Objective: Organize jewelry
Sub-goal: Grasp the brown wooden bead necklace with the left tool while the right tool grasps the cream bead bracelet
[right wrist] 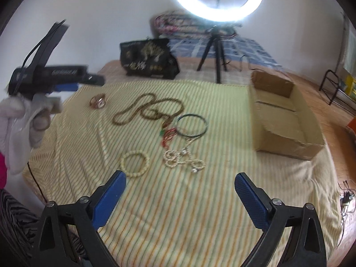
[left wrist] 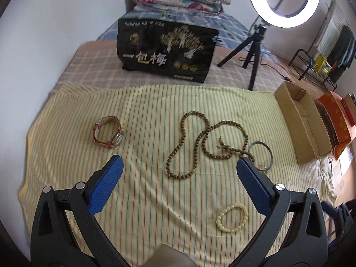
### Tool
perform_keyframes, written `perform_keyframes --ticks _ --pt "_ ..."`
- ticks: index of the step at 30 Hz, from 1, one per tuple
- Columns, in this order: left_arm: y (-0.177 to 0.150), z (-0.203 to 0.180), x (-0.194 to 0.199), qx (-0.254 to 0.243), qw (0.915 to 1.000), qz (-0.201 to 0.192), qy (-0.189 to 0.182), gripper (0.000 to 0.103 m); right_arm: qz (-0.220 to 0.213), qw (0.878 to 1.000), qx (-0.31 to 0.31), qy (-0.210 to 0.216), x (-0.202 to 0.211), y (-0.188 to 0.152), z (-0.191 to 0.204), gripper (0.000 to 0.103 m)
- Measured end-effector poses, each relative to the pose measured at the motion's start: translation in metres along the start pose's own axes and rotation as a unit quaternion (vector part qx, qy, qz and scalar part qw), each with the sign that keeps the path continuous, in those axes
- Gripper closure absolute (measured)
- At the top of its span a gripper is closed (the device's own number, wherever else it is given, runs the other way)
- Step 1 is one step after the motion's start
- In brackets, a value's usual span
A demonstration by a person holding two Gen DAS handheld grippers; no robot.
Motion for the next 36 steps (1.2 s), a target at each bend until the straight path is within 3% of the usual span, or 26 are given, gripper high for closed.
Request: perform_keyframes --ticks 8,18,26,32,36 --pt "0.012 0.006 -0.056 0.035 0.9967 0.055 -0.049 0.001 0.034 0.999 -0.033 0.026 -0.053 0.005 0.006 0.022" --pt "0.015 0.011 -0.111 0.094 0.984 0.122 -0.089 0.021 0.063 0.995 -0.051 0.051 -0.099 -0.001 0.016 0.045" --pt "0.018 0.0 -0.125 0.094 0.9818 0.134 -0.096 0.022 0.063 0.993 -0.074 0.061 -0.106 0.001 0.01 0.059" --pt "0.023 0.0 -0.131 0.115 0.9776 0.139 -0.107 0.022 0.063 0.994 -0.073 0.059 -0.108 -0.001 0.01 0.061" --pt "0.024 -0.018 -0.129 0.097 0.9773 0.141 -0.125 0.022 0.06 0.993 -0.079 0.06 -0.109 -0.001 0.007 0.063"
Point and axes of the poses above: each gripper's, at about its wrist camera, not at the fingertips, and x roughly against the way its jaws point, z to its left, y to its top, the point moved 2 cm from there along -x, roughly the way its jaws point, and after that the axes turned 12 degrees about y, right-handed, at the moved point
